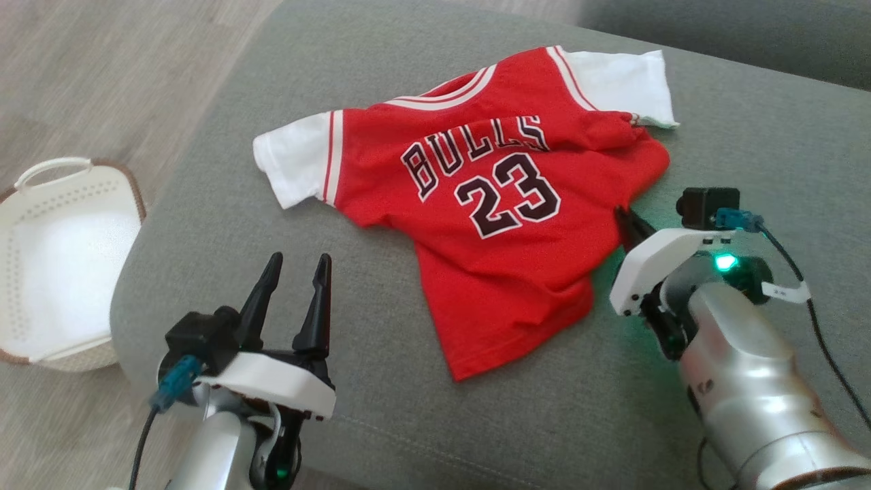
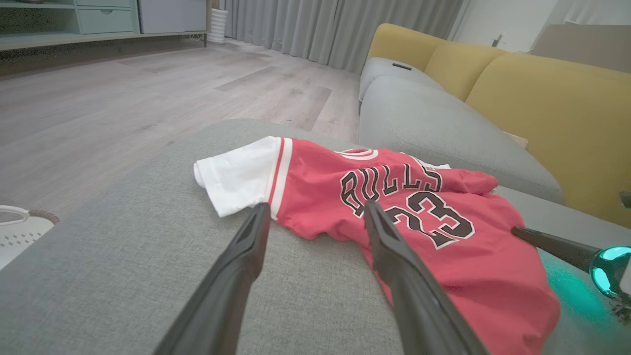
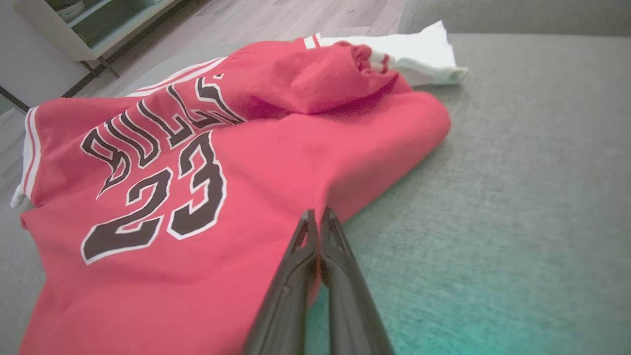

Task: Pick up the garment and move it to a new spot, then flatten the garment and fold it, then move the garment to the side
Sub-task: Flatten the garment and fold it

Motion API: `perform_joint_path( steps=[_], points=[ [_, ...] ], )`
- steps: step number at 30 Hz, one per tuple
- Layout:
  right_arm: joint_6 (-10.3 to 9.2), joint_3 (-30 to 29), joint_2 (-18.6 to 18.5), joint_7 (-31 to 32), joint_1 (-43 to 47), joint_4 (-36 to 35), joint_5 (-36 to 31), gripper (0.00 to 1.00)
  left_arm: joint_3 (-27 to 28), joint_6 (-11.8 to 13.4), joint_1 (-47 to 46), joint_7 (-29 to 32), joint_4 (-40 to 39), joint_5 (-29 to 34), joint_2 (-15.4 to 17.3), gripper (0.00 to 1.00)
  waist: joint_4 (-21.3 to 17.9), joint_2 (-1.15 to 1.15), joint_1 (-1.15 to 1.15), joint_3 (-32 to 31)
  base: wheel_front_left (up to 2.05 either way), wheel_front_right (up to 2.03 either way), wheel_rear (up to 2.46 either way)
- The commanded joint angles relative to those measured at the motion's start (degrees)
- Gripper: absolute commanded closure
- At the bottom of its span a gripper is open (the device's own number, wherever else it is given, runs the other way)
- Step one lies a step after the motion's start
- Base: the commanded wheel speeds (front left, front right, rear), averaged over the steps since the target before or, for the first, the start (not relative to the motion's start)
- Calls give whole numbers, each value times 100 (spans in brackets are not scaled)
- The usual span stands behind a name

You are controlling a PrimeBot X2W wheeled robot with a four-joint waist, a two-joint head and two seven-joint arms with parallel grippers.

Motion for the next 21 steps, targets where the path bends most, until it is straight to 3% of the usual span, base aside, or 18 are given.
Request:
perform_joint_path(
  steps=[1,5,13,21],
  points=[
    [37,123,-19,-114,-247,-120,-66,100,169,28,-235,-35,-179,-28,21,0,-54,0,0,-37,0,0,0],
    [37,372,-289,-368,-366,-62,-432,100,200,36,-212,-35,-196,-13,21,0,-229,0,0,-141,0,0,0],
    [37,1227,-1307,-459,-757,-53,-1325,100,197,41,-165,-35,-260,-27,21,0,-545,0,0,-288,0,0,0],
    [37,2395,-2393,-294,-1439,-72,-1646,100,69,32,-254,-35,-319,-100,20,0,-470,0,0,-142,0,0,0]
  ],
)
